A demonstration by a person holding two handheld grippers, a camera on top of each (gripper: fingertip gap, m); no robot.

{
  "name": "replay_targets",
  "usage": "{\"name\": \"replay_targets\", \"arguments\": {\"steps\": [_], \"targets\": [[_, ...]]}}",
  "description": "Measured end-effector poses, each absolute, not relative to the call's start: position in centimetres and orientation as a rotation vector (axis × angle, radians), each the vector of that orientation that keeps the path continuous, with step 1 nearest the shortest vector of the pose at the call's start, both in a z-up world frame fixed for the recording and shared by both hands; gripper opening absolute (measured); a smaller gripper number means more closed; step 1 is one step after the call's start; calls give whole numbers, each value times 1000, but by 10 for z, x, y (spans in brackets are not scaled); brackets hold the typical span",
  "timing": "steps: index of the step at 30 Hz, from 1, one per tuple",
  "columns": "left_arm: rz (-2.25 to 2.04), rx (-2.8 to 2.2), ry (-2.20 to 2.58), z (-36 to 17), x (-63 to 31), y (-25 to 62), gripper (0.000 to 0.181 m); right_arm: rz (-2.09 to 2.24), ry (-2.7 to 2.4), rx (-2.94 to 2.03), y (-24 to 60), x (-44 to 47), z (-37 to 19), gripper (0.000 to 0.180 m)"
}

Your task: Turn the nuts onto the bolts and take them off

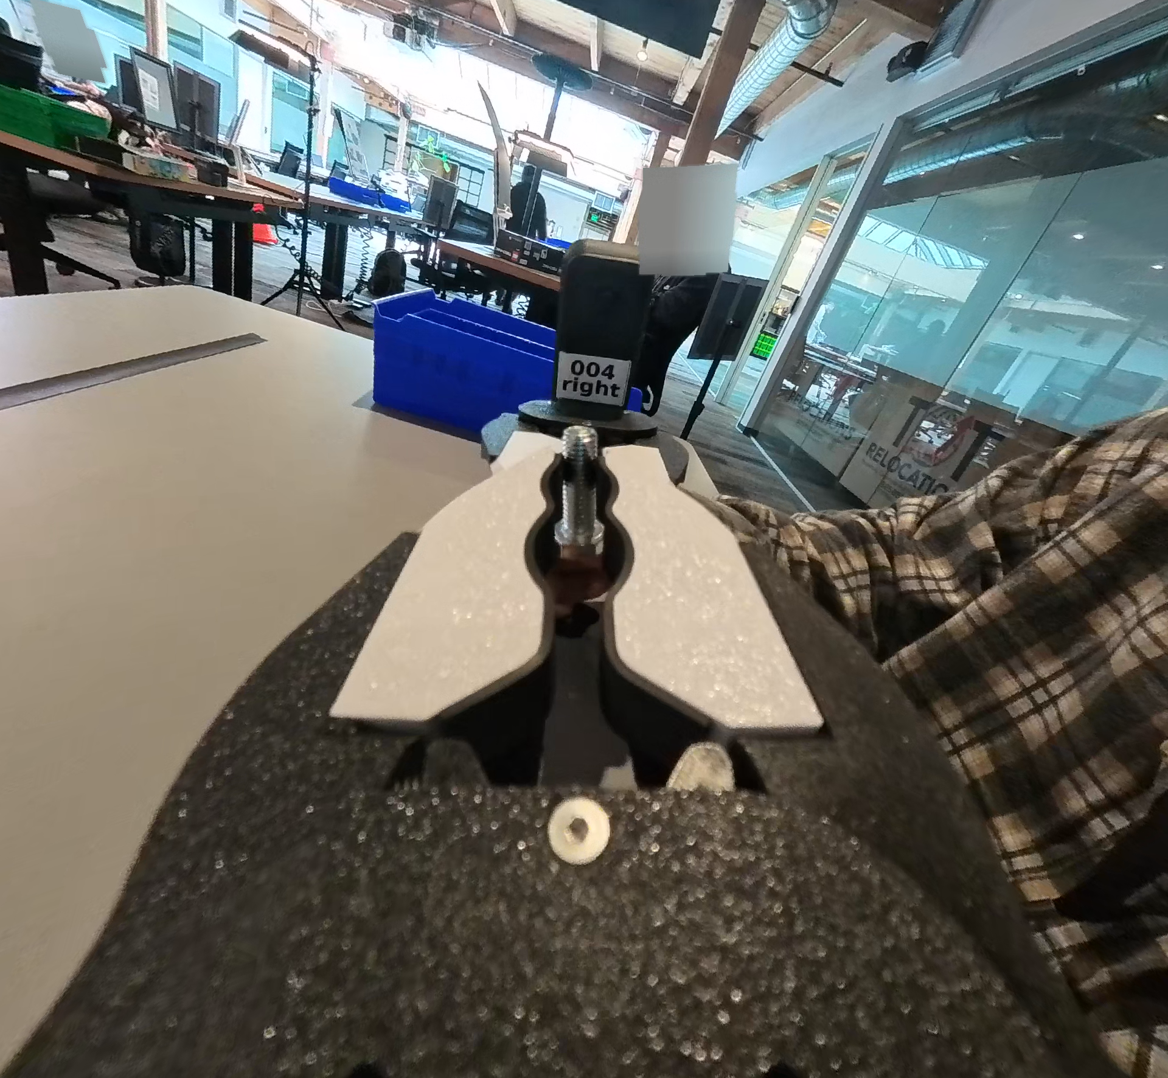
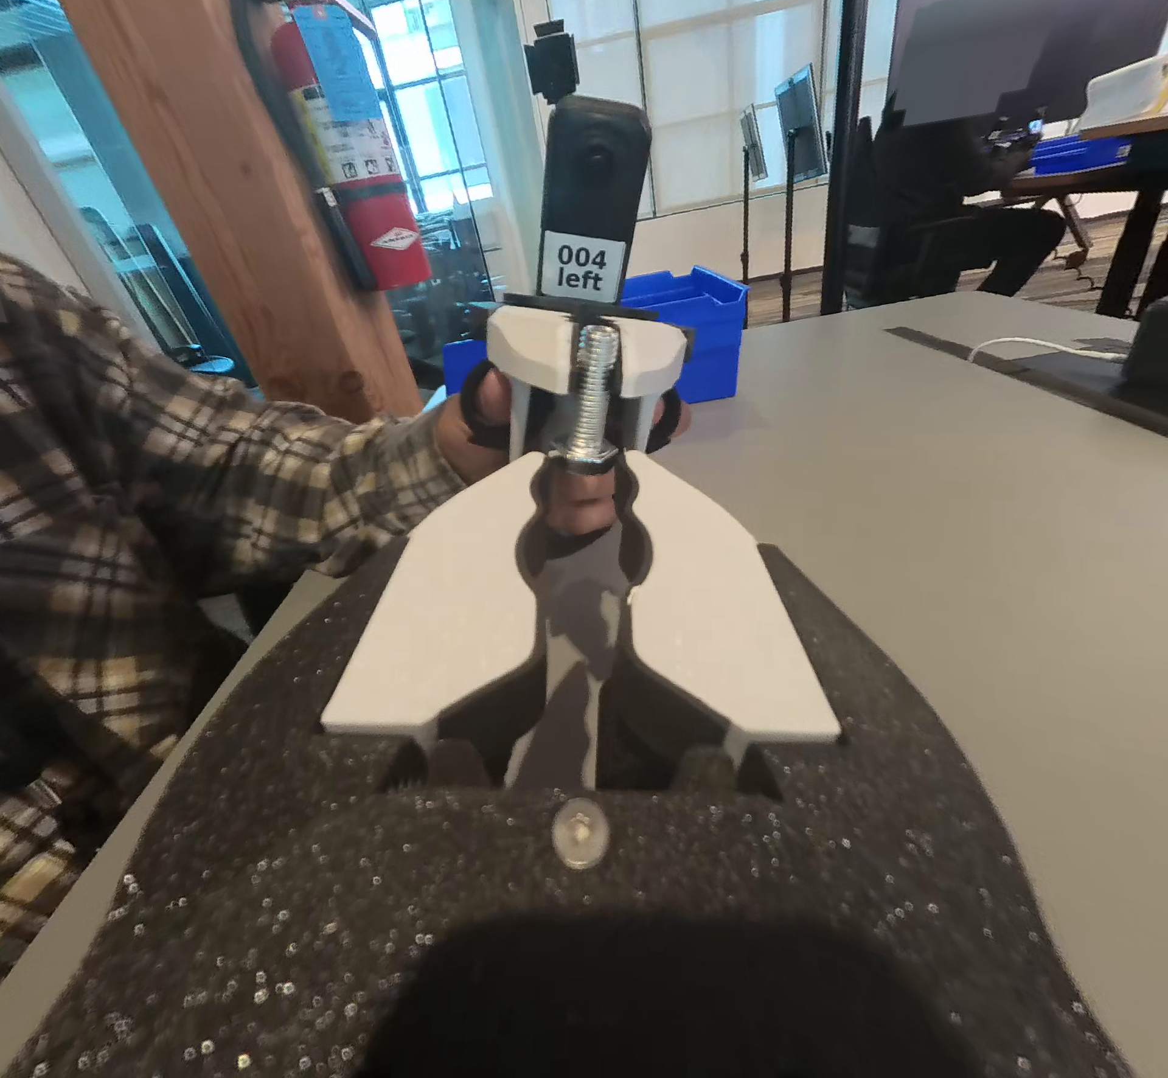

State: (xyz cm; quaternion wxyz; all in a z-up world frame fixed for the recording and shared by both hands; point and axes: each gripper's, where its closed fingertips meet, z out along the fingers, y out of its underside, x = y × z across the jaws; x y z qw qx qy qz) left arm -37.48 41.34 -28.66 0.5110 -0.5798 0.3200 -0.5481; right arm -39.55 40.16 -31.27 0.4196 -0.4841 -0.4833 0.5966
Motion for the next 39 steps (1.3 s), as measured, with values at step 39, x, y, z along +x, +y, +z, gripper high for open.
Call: {"name": "replay_targets", "arguments": {"steps": [39], "targets": [[-1275,-1423,795,-295,-373,416,9,1455,-1085,-1160,426,-363,-276,29]]}}
